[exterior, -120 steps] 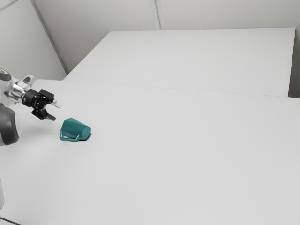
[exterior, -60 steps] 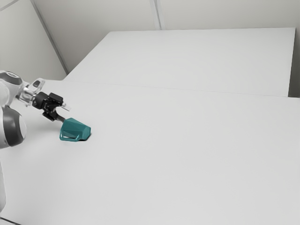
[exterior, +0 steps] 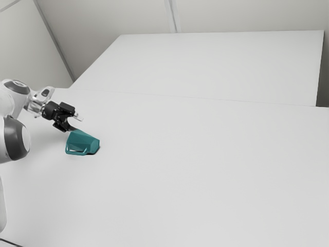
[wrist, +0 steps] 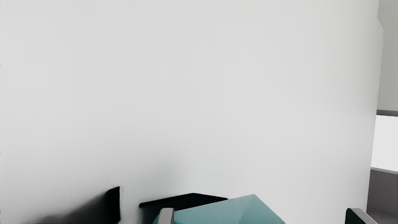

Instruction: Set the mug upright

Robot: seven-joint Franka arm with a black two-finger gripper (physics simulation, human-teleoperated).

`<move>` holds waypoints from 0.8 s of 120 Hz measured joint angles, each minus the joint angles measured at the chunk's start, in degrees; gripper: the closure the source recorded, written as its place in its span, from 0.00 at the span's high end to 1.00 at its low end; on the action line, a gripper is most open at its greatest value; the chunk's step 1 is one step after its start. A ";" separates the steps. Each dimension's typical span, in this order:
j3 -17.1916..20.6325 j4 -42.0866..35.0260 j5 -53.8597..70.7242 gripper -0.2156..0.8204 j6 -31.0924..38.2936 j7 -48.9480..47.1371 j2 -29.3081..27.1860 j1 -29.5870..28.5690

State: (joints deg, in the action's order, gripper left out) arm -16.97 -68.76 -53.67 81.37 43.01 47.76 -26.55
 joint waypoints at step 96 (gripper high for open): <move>0.15 -1.91 0.37 0.79 -5.90 0.82 0.06 0.00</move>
State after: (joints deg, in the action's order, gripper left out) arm -16.82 -70.67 -53.29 75.47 43.83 47.81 -26.55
